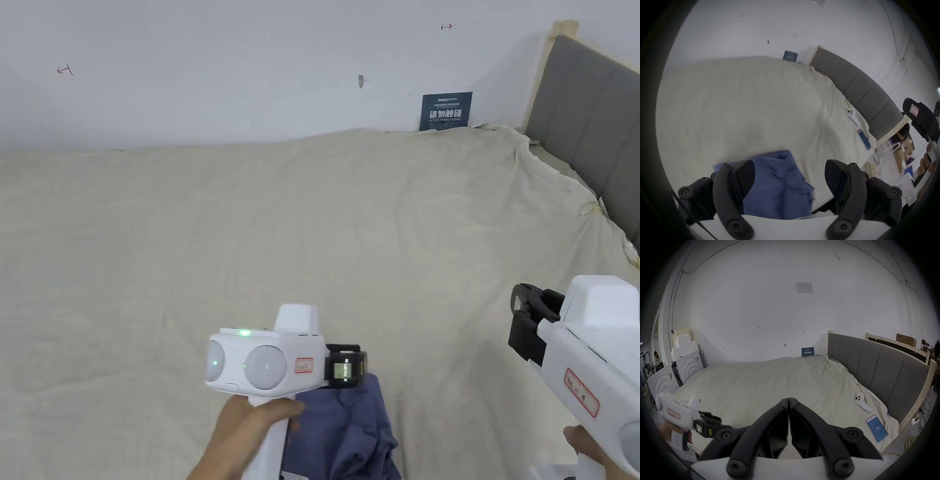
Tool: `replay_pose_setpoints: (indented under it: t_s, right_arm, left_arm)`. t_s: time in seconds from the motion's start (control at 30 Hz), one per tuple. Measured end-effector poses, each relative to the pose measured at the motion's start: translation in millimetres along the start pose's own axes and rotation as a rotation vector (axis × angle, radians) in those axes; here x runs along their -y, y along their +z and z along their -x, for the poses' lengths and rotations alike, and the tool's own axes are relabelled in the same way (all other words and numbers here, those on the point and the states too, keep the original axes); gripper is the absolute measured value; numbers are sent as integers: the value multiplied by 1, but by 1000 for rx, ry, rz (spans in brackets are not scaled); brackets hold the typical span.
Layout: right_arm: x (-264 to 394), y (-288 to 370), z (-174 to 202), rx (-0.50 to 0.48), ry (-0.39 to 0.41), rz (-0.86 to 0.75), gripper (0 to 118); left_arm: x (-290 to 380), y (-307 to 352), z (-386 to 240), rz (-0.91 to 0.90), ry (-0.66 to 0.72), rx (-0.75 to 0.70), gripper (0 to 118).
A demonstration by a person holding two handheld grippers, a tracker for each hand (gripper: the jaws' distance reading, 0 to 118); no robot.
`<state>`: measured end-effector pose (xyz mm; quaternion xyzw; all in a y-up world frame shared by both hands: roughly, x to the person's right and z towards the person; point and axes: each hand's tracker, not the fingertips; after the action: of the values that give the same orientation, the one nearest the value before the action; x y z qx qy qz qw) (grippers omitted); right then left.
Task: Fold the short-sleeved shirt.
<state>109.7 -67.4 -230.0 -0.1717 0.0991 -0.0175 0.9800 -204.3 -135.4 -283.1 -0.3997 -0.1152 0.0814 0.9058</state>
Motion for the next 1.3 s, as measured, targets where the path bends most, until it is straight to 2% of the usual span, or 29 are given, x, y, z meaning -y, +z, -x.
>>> replay_pose_setpoints:
  t_s: [0.07, 0.1, 0.17, 0.2, 0.23, 0.27, 0.33, 0.37, 0.57, 0.9, 1.3]
  right_arm:
    - [-1, -1, 0, -2, 2, -4, 0]
    - [-1, -1, 0, -3, 2, -4, 0]
    - [-1, -1, 2, -6, 2, -5, 0]
    - [-1, -1, 2, -6, 2, -5, 0]
    - [-2, -2, 3, -6, 2, -4, 0]
    - [-2, -1, 4, -6, 3, -4, 0]
    - [-2, -2, 5, -7, 2, -2, 0]
    - [-2, -2, 5, -7, 2, -1, 0]
    - [0, -3, 4, -4, 3, 7, 0]
    - [10, -2, -14, 20, -7, 23, 0]
    - [12, 0, -18, 34, -14, 39, 0]
  left_arm:
    - [3, 7, 11, -38, -33, -73, 91]
    - [5, 9, 16, -50, -45, -104, 84]
    - [14, 12, 25, -103, -82, -137, 55]
    - [19, 11, 29, -125, -109, -140, 55]
    - [25, 10, 32, -130, -122, -148, 49]
    - [30, 9, 34, -133, -127, -143, 37]
    - [42, 1, 40, -153, -140, -162, 6]
    - [48, -1, 40, -158, -154, -180, 0]
    - [76, -26, 32, -76, -193, -173, 0]
    - [118, -76, -22, -3, -208, -79, 0]
    - [125, -101, -67, 12, -175, -8, 0]
